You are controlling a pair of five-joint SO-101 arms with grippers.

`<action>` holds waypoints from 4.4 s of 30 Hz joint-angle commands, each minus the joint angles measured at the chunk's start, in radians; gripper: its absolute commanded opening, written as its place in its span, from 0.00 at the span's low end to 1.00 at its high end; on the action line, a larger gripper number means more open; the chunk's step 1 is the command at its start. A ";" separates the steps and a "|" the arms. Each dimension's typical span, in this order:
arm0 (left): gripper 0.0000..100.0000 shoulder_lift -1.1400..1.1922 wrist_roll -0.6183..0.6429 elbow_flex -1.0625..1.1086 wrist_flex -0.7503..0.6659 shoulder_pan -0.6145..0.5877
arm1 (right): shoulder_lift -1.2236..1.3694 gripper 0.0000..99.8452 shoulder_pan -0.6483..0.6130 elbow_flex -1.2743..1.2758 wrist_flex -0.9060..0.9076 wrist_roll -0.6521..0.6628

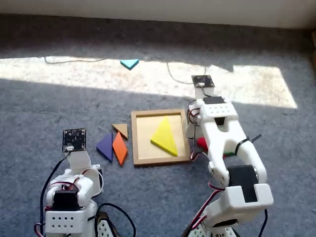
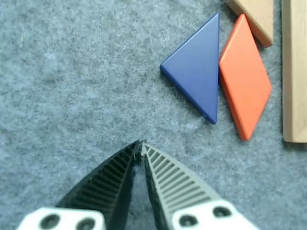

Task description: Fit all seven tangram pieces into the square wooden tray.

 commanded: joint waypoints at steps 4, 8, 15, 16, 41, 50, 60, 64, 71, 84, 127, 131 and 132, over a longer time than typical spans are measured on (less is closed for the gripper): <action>0.01 -0.045 0.005 0.021 0.006 0.007 | 0.107 0.31 -0.021 -0.105 0.013 -0.003; 0.01 -0.045 0.005 0.021 0.006 0.007 | 0.127 0.31 0.001 -0.139 0.079 -0.003; 0.01 -0.045 0.005 0.021 0.006 0.007 | 0.125 0.31 0.022 -0.139 0.139 -0.002; 0.01 -0.045 0.005 0.021 0.006 0.007 | 0.125 0.31 0.022 -0.139 0.139 -0.002; 0.01 -0.045 0.005 0.021 0.006 0.007 | 0.070 0.17 0.067 -0.278 0.231 0.118; 0.01 -0.045 0.005 0.021 0.006 0.007 | -0.035 0.17 0.012 -0.318 0.251 0.126; 0.01 -0.045 0.005 0.021 0.006 0.007 | -0.039 0.17 -0.033 -0.312 0.180 0.137; 0.01 -0.045 0.005 0.021 0.006 0.007 | -0.038 0.30 -0.001 -0.311 0.160 0.003; 0.01 -0.045 0.005 0.021 0.006 0.007 | 0.114 0.37 0.056 -0.311 0.154 -0.040; 0.01 -0.045 0.005 0.021 0.006 0.007 | 0.344 0.37 0.128 -0.476 0.162 -0.040; 0.01 -0.045 0.005 0.021 0.006 0.007 | 0.179 0.13 -0.168 -0.622 0.323 0.437; 0.01 -0.045 0.005 0.021 0.006 0.007 | 0.179 0.13 -0.252 -0.625 0.321 0.611; 0.01 -0.045 0.005 0.021 0.006 0.007 | 0.179 0.13 -0.274 -0.627 0.318 0.641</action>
